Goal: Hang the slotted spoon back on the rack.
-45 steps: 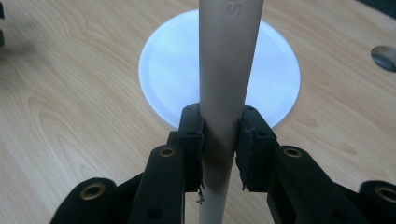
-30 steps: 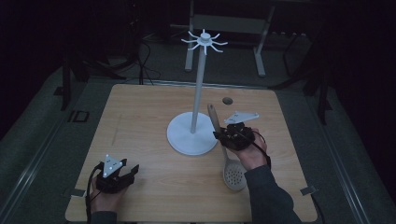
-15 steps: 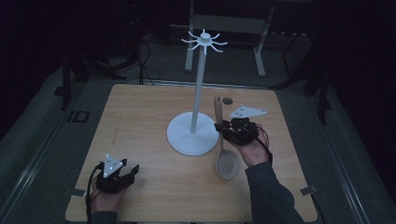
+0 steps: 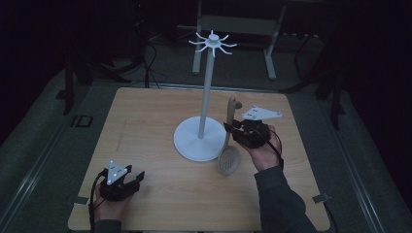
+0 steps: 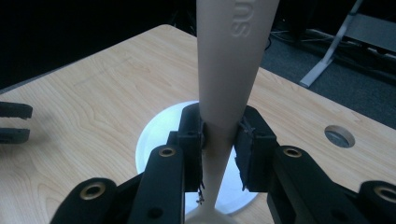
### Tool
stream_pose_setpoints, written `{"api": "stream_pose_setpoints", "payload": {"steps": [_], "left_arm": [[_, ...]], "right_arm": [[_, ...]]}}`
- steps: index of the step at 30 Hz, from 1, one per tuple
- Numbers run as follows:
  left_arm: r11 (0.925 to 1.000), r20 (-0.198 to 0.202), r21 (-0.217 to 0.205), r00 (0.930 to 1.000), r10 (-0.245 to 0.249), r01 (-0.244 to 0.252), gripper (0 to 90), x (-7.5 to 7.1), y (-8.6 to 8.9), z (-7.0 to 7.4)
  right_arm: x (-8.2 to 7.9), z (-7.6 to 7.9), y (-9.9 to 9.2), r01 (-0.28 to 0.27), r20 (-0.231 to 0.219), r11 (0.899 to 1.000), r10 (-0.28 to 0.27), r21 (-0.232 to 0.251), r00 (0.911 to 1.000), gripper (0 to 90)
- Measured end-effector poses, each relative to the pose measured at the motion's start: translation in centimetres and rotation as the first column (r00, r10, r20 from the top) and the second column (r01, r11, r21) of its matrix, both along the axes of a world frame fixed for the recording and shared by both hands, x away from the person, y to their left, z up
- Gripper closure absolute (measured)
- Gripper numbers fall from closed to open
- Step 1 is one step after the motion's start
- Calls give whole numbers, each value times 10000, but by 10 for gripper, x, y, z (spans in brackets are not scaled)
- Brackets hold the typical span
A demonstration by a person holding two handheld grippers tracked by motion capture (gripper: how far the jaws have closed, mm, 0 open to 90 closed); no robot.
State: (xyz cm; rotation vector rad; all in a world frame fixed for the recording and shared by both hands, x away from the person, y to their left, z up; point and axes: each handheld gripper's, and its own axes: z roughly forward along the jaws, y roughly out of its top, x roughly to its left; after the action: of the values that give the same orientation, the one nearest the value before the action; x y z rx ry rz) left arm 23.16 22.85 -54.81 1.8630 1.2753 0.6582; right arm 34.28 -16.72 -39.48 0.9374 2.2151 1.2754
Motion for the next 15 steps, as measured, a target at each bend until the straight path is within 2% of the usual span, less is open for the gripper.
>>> {"api": "stream_pose_setpoints", "payload": {"steps": [15], "left_arm": [[10000,-27,13,10000,-17,17,452,0,0,0]], "right_arm": [[1,13,3,-68,338,9998,62,172,9994,735]]}}
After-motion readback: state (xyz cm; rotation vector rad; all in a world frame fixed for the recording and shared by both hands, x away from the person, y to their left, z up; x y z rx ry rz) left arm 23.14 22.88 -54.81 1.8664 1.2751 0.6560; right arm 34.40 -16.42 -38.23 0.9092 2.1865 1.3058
